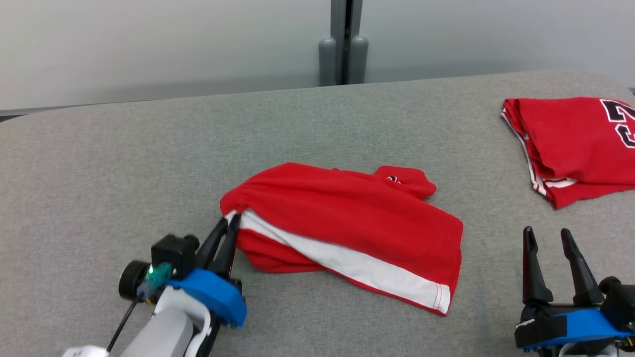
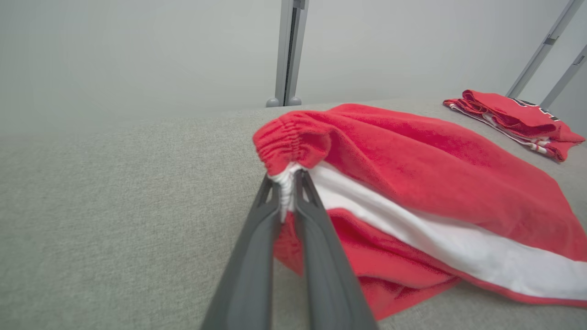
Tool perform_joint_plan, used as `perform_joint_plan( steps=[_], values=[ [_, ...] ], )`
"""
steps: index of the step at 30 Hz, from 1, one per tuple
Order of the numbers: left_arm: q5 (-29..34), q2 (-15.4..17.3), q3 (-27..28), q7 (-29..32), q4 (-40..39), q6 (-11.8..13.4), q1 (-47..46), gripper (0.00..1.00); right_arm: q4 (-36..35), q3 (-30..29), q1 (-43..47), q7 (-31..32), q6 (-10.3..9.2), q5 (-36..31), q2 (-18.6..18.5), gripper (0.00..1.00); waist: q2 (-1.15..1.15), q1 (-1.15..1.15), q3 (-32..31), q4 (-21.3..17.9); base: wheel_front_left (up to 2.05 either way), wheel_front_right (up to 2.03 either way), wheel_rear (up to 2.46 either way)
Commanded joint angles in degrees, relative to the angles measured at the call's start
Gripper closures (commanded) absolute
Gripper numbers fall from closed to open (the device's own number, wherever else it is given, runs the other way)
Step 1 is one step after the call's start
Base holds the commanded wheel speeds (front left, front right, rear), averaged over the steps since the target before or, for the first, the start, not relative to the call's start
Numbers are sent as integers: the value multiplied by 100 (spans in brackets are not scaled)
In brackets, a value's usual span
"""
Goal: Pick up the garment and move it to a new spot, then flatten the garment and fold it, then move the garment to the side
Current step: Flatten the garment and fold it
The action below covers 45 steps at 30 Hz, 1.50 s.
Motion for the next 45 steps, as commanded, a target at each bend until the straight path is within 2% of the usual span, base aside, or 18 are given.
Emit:
perform_joint_plan(
  steps=[1, 11, 12, 13, 14, 22, 36, 41, 45],
  values=[
    [53, 66, 75, -24, -150, 47, 276, 100, 49, 15, 61, -16, 1, -17, -7, 0, 0, 0, -40, 63, 0, 0, 0],
    [51, -187, -80, -25, -327, -39, 949, 100, 410, 183, 187, -16, 1, -32, -10, 0, 0, 0, -279, 273, 0, 0, 0],
    [50, -201, -72, -25, -323, -41, 966, 46, 436, 189, 200, -16, 1, -40, -10, 0, 0, 0, -307, 288, 0, 0, 0],
    [81, -213, -42, -25, -342, -12, 971, 3, 458, 190, 218, -16, 1, -46, -10, 0, 0, 0, -336, 302, 0, 0, 0],
    [96, -239, 4, -25, -374, 20, 986, 0, 477, 190, 227, -16, 1, -49, -10, 0, 0, 0, -354, 317, 0, 0, 0],
    [435, -290, 564, -25, -962, 105, 1219, 0, 485, 235, 232, -16, 1, -75, -9, 0, 0, 0, -464, 400, 0, 0, 0],
    [1590, -705, 2687, -20, -2261, 374, 2107, 0, 400, 476, 491, -16, 1, -56, -10, 0, 0, 0, -549, 357, 0, 0, 0],
    [1878, -855, 3187, -20, -2346, 226, 2240, 0, 388, 487, 477, -16, 1, -94, -10, 0, 0, 0, -529, 339, 0, 0, 0],
    [2039, -955, 3379, -21, -2332, 63, 2188, 0, 557, 706, 460, -11, 1, -38, -91, 0, 0, 0, -491, 353, 0, 0, 0]
  ],
)
